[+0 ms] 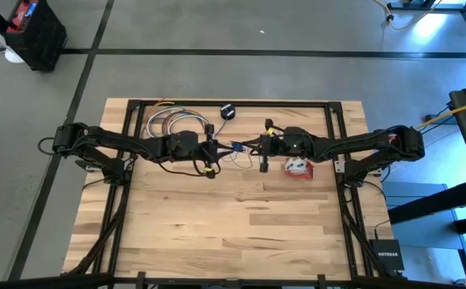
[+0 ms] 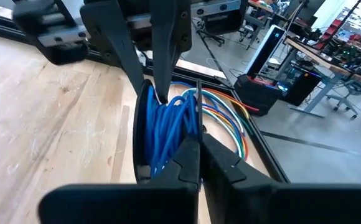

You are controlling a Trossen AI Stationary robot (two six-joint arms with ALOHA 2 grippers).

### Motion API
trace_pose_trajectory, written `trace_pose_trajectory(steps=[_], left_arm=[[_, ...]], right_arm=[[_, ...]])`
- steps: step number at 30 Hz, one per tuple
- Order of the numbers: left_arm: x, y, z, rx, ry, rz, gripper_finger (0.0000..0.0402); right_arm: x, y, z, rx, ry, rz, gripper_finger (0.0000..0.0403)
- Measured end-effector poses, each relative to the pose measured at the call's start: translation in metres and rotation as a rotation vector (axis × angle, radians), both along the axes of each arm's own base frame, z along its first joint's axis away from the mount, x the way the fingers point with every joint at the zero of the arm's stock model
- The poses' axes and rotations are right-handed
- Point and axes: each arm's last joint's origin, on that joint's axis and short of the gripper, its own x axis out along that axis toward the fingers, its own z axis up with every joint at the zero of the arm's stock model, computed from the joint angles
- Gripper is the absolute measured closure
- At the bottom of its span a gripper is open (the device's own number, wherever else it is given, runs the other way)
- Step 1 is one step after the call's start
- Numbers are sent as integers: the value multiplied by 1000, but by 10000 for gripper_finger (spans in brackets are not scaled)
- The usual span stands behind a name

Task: Coil cords
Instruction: Coil the blue wire onto the spool

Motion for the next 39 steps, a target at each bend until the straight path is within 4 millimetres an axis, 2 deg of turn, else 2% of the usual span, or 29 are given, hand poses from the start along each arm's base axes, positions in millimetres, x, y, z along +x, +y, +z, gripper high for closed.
trace_pose_trajectory(steps=[8,14,20,26,32,39], left_arm=[[-1,1,-1,-26,1,117,282],[-8,-4,4,57,18,260,241],[-8,-7,6,-24,-24,267,237],[10,1,-14,-138,-52,190,246],[27,1,-33,-192,-108,148,246],[40,7,-43,-249,-205,156,247]], right_arm=[[0,-2,9,-18,-2,-85,396],[-19,-3,33,-43,-30,-199,398],[-39,-2,61,-33,-159,-286,397],[-32,-3,57,-9,-174,-293,397],[-24,-5,55,-18,-220,-301,398],[-23,-5,56,-32,-233,-292,397]])
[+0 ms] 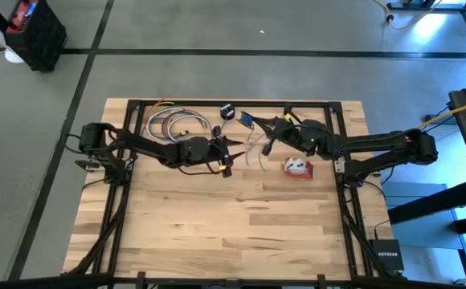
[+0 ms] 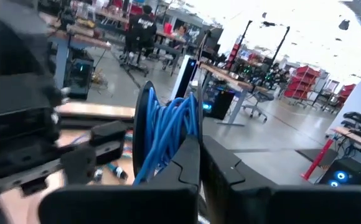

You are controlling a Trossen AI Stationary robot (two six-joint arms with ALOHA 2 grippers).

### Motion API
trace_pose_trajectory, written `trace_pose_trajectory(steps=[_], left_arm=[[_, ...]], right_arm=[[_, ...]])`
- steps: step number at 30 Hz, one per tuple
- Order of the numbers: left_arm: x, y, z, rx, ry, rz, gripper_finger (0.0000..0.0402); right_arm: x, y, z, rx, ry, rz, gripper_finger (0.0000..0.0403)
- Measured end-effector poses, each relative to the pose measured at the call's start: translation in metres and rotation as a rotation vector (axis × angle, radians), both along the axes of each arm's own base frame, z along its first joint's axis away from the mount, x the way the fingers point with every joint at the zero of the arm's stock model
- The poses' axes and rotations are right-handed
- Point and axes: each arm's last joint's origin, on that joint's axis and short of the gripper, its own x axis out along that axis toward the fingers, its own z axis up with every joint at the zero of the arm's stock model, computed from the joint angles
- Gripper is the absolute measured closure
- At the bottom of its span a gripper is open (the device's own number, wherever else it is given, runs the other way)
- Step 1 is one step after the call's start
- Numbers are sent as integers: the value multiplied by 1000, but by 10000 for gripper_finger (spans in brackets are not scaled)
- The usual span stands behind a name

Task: Coil cords
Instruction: Coil the blue wire onto the spool

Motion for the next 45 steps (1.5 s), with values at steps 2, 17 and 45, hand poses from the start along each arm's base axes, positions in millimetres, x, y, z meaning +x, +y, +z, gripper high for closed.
trace_pose_trajectory(steps=[2,17,45], left_arm=[[0,1,-3,-17,27,5,247],[20,8,-48,-235,150,-65,247],[32,27,-59,-190,117,102,388]], right_arm=[[0,0,-1,0,5,3,398],[0,0,-1,-1,8,1,398],[1,3,-1,-16,18,43,398]])
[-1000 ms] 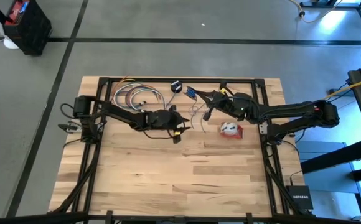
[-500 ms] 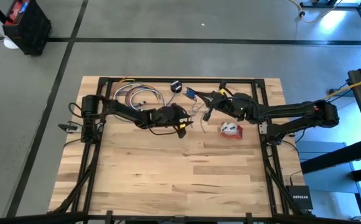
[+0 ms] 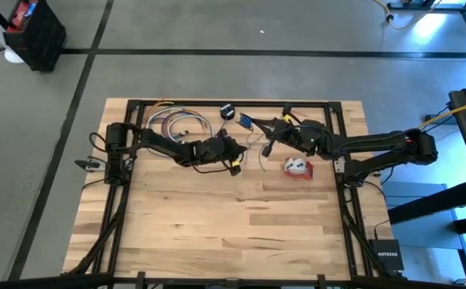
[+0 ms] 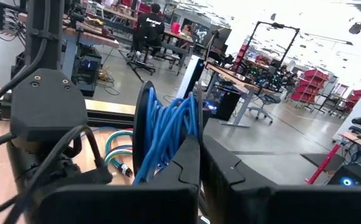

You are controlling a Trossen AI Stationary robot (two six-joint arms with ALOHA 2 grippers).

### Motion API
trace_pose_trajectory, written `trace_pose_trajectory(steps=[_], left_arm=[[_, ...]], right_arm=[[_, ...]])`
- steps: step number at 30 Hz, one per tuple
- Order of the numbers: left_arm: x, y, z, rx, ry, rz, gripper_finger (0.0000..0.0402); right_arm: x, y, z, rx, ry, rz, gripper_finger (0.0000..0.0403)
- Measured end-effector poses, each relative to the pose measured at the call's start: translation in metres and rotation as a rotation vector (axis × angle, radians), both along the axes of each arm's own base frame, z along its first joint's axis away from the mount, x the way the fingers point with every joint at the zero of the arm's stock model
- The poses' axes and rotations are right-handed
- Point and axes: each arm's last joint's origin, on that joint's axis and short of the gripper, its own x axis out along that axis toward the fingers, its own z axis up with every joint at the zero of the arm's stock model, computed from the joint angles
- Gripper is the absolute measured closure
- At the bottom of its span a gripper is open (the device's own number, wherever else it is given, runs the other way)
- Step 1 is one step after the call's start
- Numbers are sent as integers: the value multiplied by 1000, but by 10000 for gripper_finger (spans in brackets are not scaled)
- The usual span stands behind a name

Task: Coil cords
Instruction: Coil the blue wire onto the spool

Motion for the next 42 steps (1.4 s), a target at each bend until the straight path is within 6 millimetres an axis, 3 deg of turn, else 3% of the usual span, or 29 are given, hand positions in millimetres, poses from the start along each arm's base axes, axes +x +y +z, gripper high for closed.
trace_pose_trajectory(steps=[9,17,24,36,42], left_arm=[[-22,2,28,81,188,108,397],[-38,18,12,21,388,190,397],[-49,25,-1,55,448,186,389],[-62,23,-13,7,615,167,391],[-66,16,-17,-32,670,136,360]], right_arm=[[-12,34,20,-98,-54,1,398],[-29,63,36,-146,-91,8,399],[-31,67,37,-178,-80,-22,400],[-40,90,44,-255,-69,-64,401],[-41,90,45,-260,-70,-86,401]])
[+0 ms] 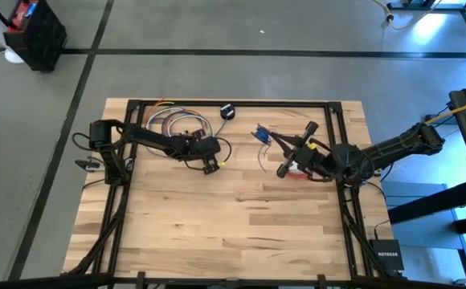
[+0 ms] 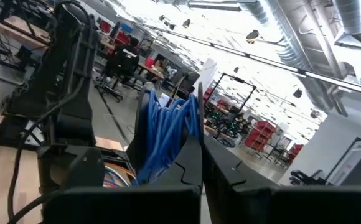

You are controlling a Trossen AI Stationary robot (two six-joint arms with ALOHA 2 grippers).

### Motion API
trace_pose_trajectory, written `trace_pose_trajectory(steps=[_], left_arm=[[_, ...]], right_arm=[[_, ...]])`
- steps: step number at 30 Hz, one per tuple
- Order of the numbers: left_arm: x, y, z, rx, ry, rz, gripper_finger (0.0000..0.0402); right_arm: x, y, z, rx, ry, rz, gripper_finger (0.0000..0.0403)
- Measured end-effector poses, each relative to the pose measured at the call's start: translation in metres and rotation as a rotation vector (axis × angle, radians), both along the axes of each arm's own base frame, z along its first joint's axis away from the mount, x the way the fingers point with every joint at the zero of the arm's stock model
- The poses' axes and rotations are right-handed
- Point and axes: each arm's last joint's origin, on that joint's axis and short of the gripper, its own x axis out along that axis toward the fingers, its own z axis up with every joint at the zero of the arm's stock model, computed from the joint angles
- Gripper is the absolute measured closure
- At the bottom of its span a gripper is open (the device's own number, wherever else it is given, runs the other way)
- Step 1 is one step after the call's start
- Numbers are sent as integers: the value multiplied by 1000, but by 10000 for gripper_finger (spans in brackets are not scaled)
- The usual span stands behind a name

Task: Coil cords
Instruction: Coil the blue wire onto the spool

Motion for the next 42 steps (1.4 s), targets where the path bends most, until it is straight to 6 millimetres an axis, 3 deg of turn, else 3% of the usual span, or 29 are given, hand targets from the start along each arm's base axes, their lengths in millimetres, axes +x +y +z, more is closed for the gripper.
trace_pose_trajectory(steps=[6,9,14,19,22,29,42], left_arm=[[0,0,1,4,6,3,287],[2,-2,11,-5,34,-20,256],[10,-18,60,37,-156,-83,237],[14,-52,110,121,-479,-226,235],[15,-73,127,168,-686,-308,235],[22,-94,129,155,-897,-368,235],[28,-85,123,132,-953,-309,235]], right_arm=[[0,0,0,1,4,-8,401],[0,0,-1,-1,8,-8,400],[2,0,-3,-5,24,-9,400],[12,-7,-11,1,47,-20,401],[20,-16,-17,14,59,-33,401],[40,-29,-33,52,56,31,401],[49,-26,-35,43,4,93,400]])
